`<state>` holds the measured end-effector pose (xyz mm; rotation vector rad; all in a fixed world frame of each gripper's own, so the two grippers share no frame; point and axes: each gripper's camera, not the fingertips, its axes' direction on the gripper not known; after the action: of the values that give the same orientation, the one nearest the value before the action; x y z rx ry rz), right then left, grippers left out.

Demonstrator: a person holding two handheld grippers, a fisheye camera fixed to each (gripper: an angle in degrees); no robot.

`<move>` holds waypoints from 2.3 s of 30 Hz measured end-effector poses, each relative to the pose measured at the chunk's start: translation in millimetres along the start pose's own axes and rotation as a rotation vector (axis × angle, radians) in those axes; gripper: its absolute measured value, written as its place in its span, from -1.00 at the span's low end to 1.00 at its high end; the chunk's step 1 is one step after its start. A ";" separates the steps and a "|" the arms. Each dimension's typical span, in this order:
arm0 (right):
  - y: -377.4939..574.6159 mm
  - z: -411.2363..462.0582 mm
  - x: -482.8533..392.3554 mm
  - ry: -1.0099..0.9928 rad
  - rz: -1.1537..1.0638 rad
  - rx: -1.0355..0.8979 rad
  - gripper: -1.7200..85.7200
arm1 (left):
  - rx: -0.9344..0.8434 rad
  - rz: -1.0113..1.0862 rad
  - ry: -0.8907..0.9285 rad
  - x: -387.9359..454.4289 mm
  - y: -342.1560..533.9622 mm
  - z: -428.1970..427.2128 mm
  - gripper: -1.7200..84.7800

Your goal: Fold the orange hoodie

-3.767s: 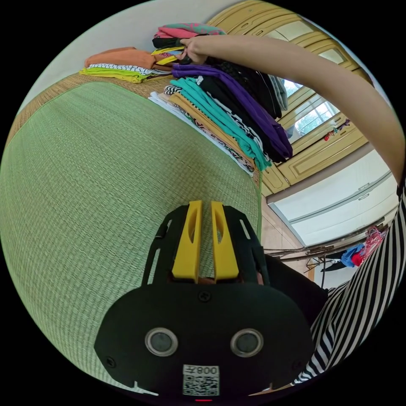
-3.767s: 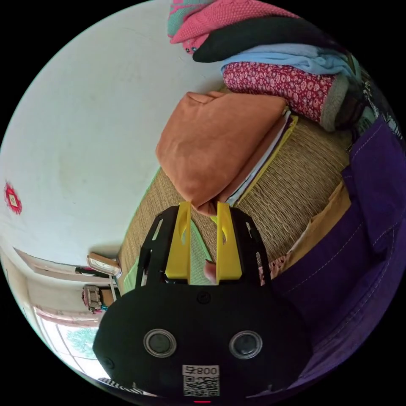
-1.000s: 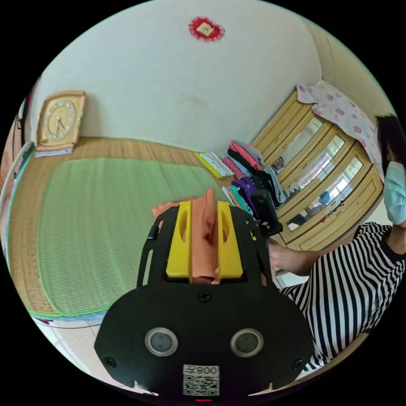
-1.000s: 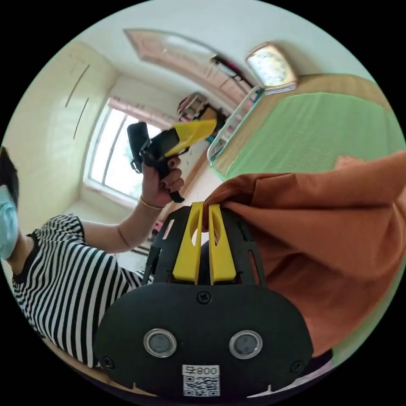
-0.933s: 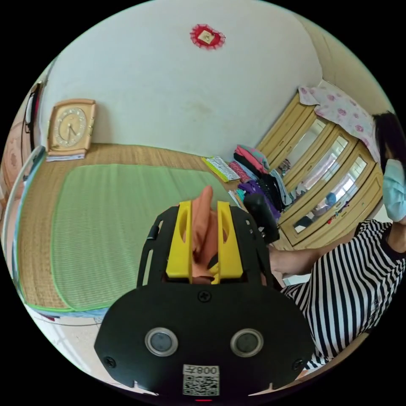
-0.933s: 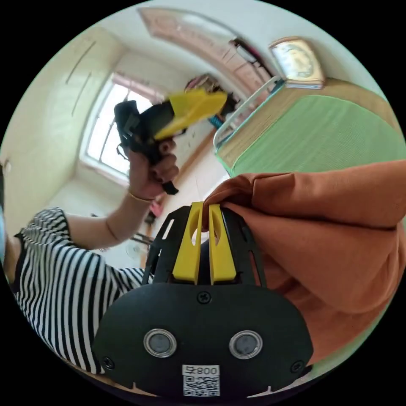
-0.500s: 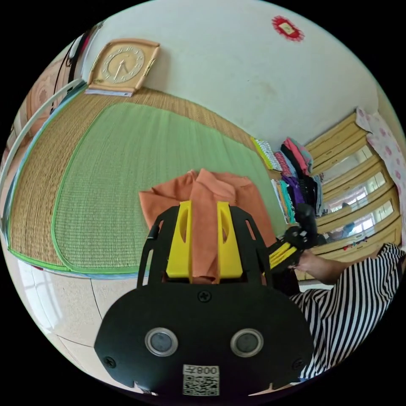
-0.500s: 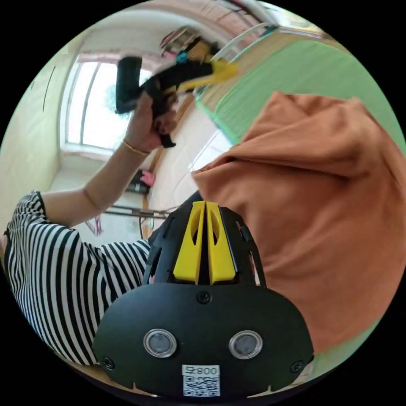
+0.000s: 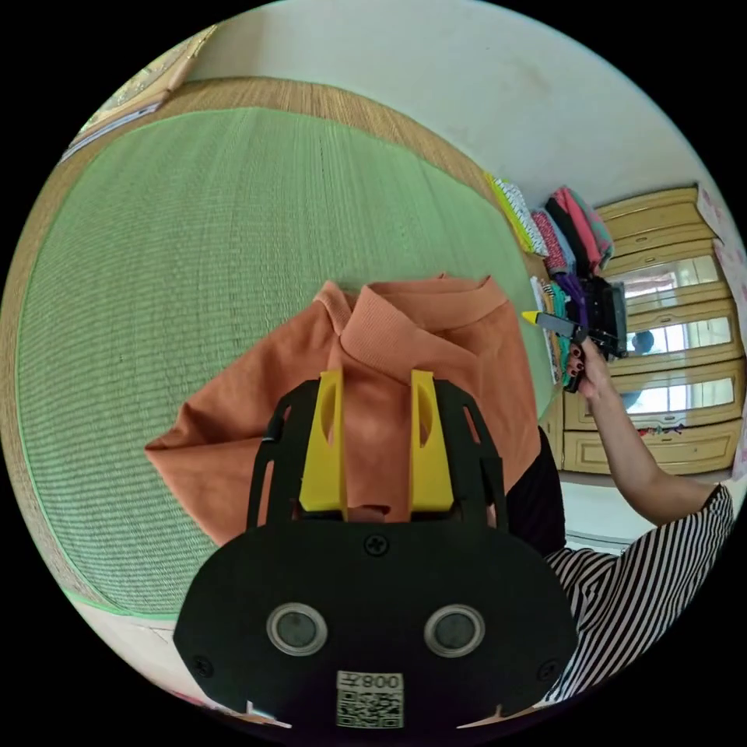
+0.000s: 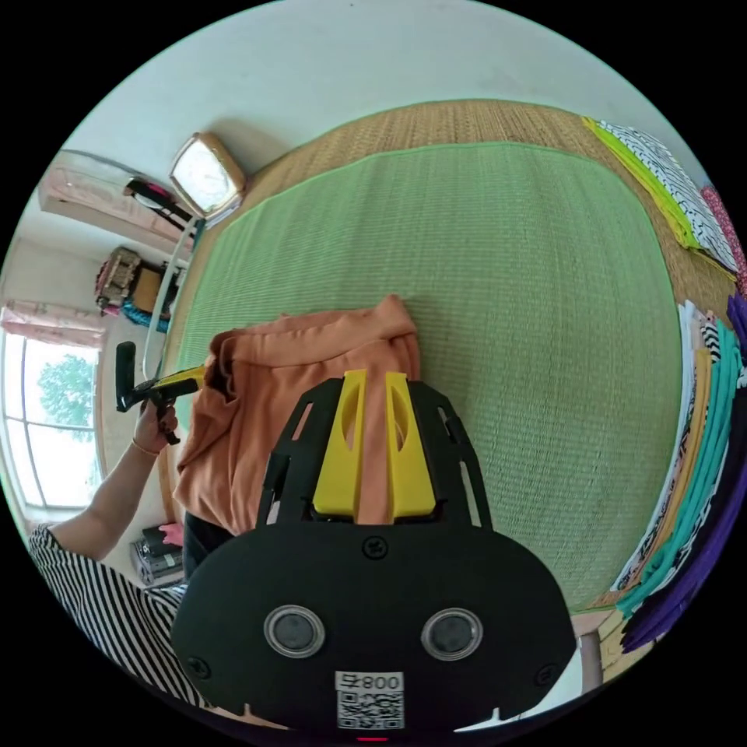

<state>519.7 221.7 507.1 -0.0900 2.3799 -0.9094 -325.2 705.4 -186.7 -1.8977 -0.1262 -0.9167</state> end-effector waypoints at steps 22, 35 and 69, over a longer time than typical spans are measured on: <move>93.8 -86.3 91.0 -0.318 -0.139 0.244 -0.94 | -0.418 0.395 0.433 140.0 184.3 -65.3 -0.87; 43.0 51.1 148.9 -0.162 0.003 -0.106 -0.76 | 0.211 -0.179 0.110 1.9 131.6 -170.9 -0.69; 286.0 -108.1 222.4 -0.340 -0.202 0.300 -0.95 | 0.537 0.092 0.345 230.5 272.3 -289.4 -0.89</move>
<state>316.5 446.4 280.9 -0.3428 1.9249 -1.2295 -194.5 265.3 -171.5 -1.2256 -0.0673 -1.0131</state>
